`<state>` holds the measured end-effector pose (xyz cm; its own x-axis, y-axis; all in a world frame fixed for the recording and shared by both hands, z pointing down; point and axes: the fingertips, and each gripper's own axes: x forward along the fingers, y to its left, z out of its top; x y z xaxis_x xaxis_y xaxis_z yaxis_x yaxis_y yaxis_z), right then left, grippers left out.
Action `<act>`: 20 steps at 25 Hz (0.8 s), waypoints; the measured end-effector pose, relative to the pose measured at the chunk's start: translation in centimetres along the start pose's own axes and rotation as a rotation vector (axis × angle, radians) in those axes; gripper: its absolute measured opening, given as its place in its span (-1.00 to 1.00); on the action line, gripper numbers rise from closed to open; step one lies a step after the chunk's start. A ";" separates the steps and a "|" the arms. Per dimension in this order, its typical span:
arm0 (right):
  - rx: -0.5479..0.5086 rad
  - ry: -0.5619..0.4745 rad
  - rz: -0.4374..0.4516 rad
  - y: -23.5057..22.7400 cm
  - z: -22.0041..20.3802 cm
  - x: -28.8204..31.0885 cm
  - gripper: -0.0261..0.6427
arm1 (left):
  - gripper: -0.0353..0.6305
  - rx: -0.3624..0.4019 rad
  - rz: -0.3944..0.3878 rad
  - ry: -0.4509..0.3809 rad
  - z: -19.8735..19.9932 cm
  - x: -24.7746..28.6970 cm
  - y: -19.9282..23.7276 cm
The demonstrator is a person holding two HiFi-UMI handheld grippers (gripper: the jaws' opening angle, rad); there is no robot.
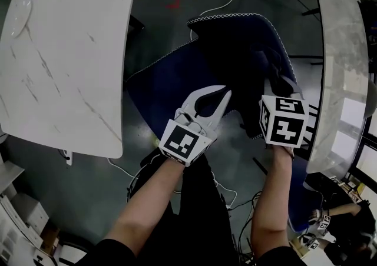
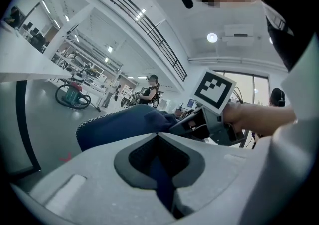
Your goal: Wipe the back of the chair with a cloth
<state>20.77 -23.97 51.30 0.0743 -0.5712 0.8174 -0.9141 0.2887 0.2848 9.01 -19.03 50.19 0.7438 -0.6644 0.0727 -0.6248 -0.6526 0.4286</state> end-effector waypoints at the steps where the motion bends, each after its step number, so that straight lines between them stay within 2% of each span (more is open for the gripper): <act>1: -0.007 -0.010 -0.017 -0.5 0.2 -1.0 -0.69 | -0.87 0.003 -0.002 0.000 0.1 0.0 -0.2; 5: -0.069 -0.023 -0.115 -2.3 -0.4 -4.1 -0.69 | -0.87 0.005 0.000 0.003 -0.1 0.0 -0.1; 8: -0.092 0.014 -0.145 -2.0 -2.7 -3.3 -0.69 | -0.87 0.004 0.002 0.005 -0.8 -0.1 0.3; 20: -0.049 0.092 -0.048 4.7 -9.5 6.1 -0.69 | -0.87 0.002 0.017 0.029 -5.8 -0.3 3.5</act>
<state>20.68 -18.73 62.38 0.1559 -0.5127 0.8443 -0.8882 0.3012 0.3469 7.96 -18.96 56.93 0.7395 -0.6648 0.1059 -0.6380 -0.6419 0.4254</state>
